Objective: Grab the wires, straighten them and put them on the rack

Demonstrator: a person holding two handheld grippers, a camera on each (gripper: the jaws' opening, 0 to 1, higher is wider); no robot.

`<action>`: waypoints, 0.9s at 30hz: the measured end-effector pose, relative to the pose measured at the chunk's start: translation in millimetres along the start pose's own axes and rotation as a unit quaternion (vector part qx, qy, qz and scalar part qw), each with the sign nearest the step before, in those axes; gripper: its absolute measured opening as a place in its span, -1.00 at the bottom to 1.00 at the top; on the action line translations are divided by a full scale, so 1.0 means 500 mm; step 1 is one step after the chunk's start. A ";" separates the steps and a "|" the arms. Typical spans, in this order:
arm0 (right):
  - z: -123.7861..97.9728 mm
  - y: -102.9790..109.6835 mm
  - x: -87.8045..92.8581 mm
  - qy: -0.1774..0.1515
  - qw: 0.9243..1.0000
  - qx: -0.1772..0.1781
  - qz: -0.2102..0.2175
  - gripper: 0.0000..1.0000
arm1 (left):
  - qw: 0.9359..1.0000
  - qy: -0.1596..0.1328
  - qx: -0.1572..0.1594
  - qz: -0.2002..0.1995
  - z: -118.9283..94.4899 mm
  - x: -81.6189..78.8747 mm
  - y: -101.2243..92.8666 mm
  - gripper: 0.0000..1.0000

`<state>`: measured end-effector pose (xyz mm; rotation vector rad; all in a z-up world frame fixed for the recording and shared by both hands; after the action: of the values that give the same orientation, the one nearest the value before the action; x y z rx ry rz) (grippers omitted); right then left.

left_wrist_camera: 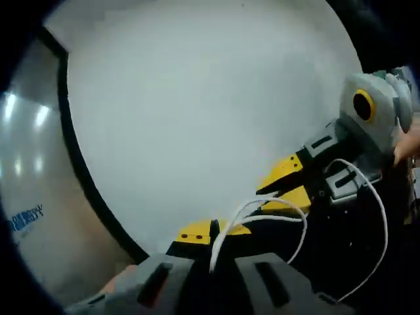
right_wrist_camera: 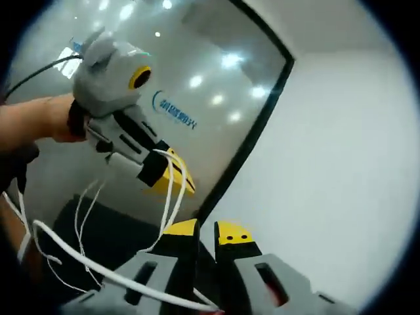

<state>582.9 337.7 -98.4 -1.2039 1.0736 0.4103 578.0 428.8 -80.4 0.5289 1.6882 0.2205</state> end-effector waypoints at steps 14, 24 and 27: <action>0.154 0.132 0.269 0.107 0.984 -0.074 0.122 -0.66 | 0.988 0.085 -0.004 -0.130 0.050 0.367 -0.039 -0.99; 0.147 0.213 0.343 0.161 0.971 -0.147 0.102 0.04 | 0.981 0.078 -0.005 -0.175 0.036 0.516 -0.110 0.02; 0.140 0.197 0.343 0.161 0.973 -0.153 0.066 0.13 | 0.989 0.089 0.011 -0.115 0.015 0.524 -0.120 0.12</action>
<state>622.0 390.3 -297.7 -1.5125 1.4130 0.5078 544.7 495.8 -338.6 0.3337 1.9120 0.0825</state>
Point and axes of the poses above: the point that each gripper's makers call its tool centre point, and the gripper's own axes: z roughly forward along the fingers, y roughly to its left, x roughly out of its underside, the point moved 4 cm from there along -z, roughly backward along the fingers, and after that the axes turned 3 degrees about -x, right-handed, at the moved point
